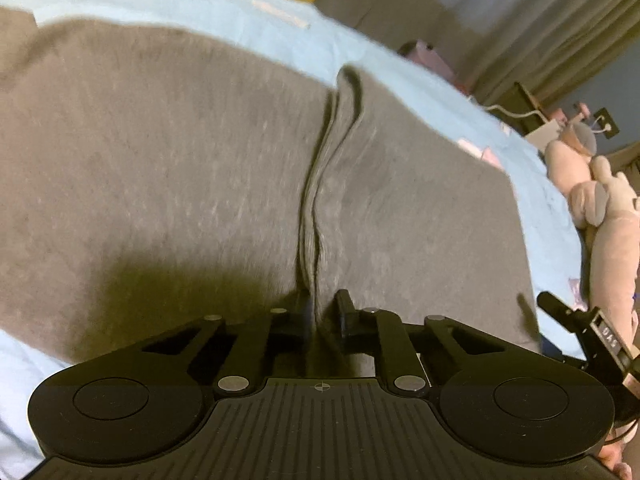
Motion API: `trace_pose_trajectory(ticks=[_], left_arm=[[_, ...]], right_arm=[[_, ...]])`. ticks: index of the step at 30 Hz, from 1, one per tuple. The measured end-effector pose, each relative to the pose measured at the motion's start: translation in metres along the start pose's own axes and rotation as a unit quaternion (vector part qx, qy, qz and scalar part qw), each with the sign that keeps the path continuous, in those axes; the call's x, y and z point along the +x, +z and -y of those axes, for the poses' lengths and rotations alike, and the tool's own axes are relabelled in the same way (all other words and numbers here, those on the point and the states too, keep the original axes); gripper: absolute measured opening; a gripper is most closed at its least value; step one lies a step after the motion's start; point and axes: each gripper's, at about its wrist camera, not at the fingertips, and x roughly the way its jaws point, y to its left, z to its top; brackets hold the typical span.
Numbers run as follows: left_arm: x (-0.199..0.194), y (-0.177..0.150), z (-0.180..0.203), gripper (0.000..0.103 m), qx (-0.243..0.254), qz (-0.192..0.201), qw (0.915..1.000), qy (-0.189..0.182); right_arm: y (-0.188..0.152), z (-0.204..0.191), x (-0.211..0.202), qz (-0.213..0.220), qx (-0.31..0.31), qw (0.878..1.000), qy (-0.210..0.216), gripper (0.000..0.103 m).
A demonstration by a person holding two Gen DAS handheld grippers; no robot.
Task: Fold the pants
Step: 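Open the left tool and move the right tool over the folded leg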
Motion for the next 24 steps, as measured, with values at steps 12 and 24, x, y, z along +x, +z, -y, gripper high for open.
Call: trace_pose_trajectory(ticks=[12,24], left_arm=[[-0.028,-0.001,0.024,0.035,0.086,0.069,0.9915,0.069],[0.008,0.033,0.075,0.059,0.117,0.116,0.9859,0.029]], right_arm=[[-0.004,-0.016,-0.009,0.026,-0.059,0.997,0.041,0.089],[-0.006,-0.023,0.015,-0.021,-0.07,0.994,0.085,0.038]])
